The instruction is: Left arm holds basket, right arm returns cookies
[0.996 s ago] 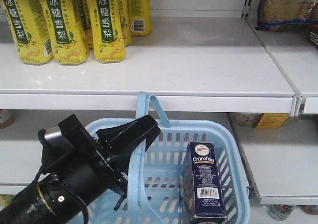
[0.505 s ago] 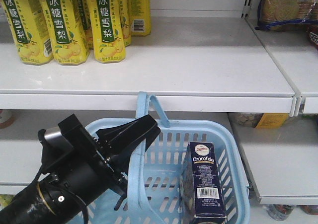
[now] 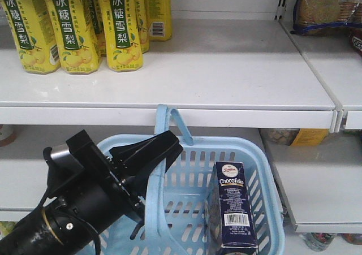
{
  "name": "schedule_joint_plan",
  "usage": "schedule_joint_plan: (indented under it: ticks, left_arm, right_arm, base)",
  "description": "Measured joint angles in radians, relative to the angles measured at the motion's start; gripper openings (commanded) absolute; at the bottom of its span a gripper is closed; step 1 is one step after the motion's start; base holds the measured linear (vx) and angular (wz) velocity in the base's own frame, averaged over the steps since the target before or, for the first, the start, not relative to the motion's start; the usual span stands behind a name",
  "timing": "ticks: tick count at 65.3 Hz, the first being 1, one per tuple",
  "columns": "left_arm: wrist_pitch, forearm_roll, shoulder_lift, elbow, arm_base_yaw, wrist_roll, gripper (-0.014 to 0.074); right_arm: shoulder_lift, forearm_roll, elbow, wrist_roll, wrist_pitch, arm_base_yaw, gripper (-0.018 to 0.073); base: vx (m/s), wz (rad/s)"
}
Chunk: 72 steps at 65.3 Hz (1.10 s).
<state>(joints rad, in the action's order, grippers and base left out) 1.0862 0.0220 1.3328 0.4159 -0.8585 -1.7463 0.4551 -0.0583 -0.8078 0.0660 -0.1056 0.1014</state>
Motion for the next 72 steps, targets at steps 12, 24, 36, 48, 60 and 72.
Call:
schedule_joint_plan:
  ticks: [12, 24, 36, 48, 60, 72]
  left_arm:
    - [0.000, 0.000, 0.000, 0.000, 0.000, 0.000, -0.0003]
    - [0.000, 0.000, 0.000, 0.000, 0.000, 0.000, -0.0003]
    - [0.000, 0.000, 0.000, 0.000, 0.000, 0.000, -0.0003]
    - [0.000, 0.000, 0.000, 0.000, 0.000, 0.000, -0.0003]
    - [0.000, 0.000, 0.000, 0.000, 0.000, 0.000, -0.0003]
    - [0.000, 0.000, 0.000, 0.000, 0.000, 0.000, -0.0003]
  right_arm:
    - [0.079, 0.000, -0.118, 0.000, -0.140, 0.000, 0.0265]
    - [0.106, 0.000, -0.151, 0.000, -0.211, 0.000, 0.0447]
    - [0.107, 0.000, -0.152, 0.000, -0.273, 0.000, 0.0533]
    - [0.107, 0.000, -0.152, 0.000, -0.335, -0.019, 0.0536]
    - [0.119, 0.000, -0.152, 0.000, -0.360, -0.099, 0.0536]
    - [0.164, 0.000, -0.152, 0.000, -0.417, -0.222, 0.0536]
  base:
    - [0.00, 0.00]
    - [0.00, 0.00]
    - [0.00, 0.00]
    - [0.00, 0.00]
    - [0.00, 0.00]
    - [0.00, 0.00]
